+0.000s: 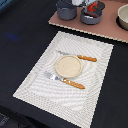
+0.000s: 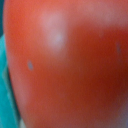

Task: Place the fish, sausage, and tomato into the frying pan.

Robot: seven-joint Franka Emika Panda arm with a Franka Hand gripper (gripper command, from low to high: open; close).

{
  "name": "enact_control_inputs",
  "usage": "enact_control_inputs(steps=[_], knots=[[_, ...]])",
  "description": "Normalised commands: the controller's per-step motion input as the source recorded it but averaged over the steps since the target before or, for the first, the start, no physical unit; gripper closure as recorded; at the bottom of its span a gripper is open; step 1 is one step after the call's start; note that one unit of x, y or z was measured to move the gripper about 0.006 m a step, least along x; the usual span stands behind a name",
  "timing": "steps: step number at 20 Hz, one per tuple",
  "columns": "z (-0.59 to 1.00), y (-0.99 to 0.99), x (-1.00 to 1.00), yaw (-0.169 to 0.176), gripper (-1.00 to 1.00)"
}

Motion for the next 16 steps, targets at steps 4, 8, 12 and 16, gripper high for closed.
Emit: enact_control_inputs(steps=[4, 8, 12, 16], knots=[[1.00, 0.23, 0.23, -0.010, -1.00], [1.00, 0.17, 0.16, 0.000, -1.00], [0.97, 0.09, 0.12, 0.006, -1.00], [0.04, 0.00, 0.00, 0.000, -1.00]])
